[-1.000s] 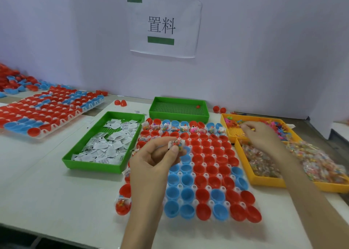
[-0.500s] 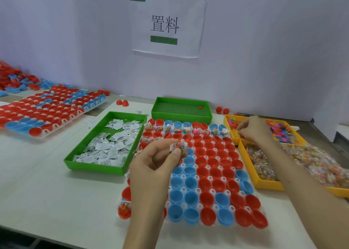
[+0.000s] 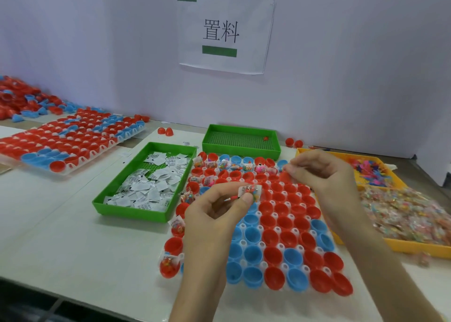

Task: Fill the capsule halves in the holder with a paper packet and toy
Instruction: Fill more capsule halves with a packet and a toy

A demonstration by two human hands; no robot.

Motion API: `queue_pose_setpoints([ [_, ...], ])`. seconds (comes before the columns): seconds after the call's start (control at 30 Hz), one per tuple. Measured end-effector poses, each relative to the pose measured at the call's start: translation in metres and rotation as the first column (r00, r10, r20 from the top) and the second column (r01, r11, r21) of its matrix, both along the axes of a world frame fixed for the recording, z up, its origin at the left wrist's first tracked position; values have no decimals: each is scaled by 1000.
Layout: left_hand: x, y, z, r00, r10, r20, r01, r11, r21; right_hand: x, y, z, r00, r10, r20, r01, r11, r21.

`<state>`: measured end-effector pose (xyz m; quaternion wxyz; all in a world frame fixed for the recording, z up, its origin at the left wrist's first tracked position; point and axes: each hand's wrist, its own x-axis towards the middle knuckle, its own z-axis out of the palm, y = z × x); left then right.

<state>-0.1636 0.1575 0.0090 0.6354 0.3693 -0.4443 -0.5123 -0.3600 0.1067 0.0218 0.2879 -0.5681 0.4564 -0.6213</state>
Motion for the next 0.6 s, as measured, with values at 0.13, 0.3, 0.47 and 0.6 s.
queue_pose_setpoints([
  [0.13,-1,0,0,1000,-30,-5,30,1000,4,21,10,-6,992,111,66,-108,993,-52],
  [0.3,-3,-1,-4,1000,0,31,0,1000,15,30,10,-11,947,261,189,-258,965,-37],
  [0.47,-7,-2,-6,995,57,77,-58,998,11,33,15,-9,890,399,222,-395,916,-62],
  [0.6,-4,-5,-6,995,74,73,-75,997,2,33,15,-11,887,426,181,-428,903,-29],
])
